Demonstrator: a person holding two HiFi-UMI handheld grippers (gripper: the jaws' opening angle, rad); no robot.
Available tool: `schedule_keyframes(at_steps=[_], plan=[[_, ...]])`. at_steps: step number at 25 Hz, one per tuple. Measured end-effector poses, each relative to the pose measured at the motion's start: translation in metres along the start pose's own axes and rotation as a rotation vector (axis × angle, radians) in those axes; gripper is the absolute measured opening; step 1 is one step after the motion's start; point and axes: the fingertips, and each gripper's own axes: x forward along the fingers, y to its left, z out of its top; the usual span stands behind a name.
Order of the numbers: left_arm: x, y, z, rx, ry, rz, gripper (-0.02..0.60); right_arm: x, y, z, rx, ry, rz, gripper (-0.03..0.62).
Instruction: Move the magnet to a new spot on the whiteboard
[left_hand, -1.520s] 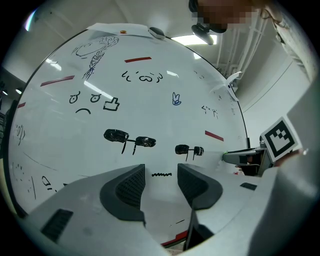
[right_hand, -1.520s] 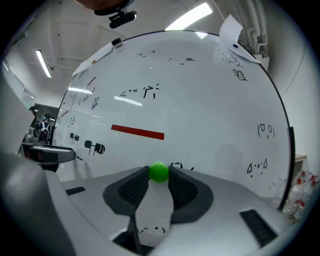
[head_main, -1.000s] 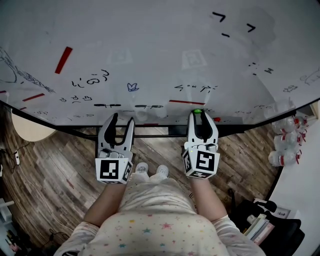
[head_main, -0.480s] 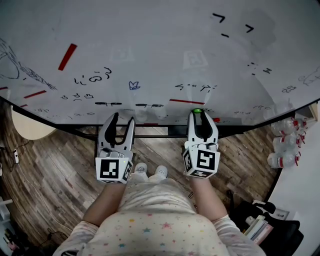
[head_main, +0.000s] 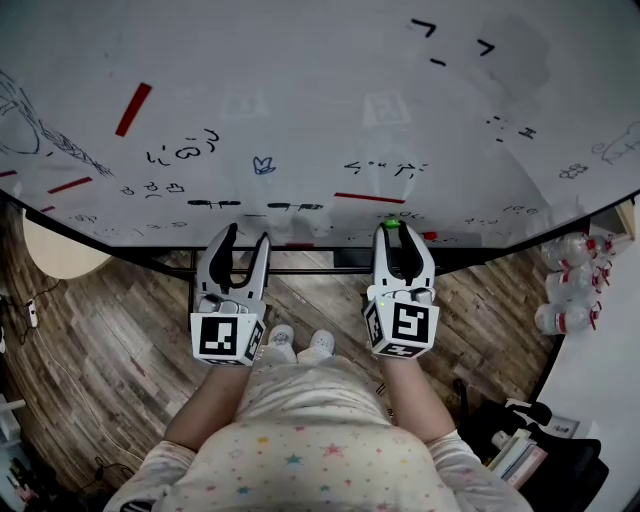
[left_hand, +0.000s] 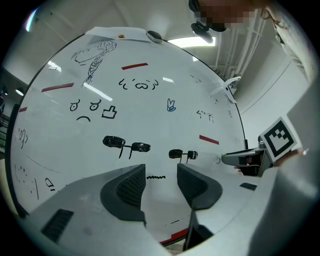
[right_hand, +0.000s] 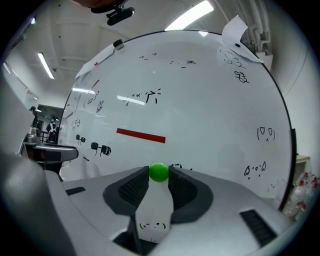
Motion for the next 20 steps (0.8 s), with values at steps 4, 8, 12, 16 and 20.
schedule_keyframes(at_steps=[4, 8, 12, 16, 20], plan=[[-0.001, -0.003, 0.002, 0.003, -0.006, -0.002, 0.178, -0.003, -0.001, 0.001, 0.003, -0.005, 0.0, 0.122], [-0.003, -0.006, 0.003, 0.004, -0.006, -0.003, 0.176, -0.007, -0.003, 0.002, 0.006, -0.008, 0.001, 0.123], [-0.003, -0.011, 0.006, 0.003, -0.007, -0.009, 0.17, -0.011, -0.005, 0.003, 0.011, -0.009, 0.0, 0.123], [-0.004, -0.017, 0.009, 0.008, -0.008, -0.02, 0.15, -0.014, -0.008, 0.005, 0.021, -0.014, 0.0, 0.123], [-0.003, -0.025, 0.012, 0.003, -0.012, -0.038, 0.095, -0.018, -0.011, 0.006, 0.029, -0.018, 0.004, 0.123]])
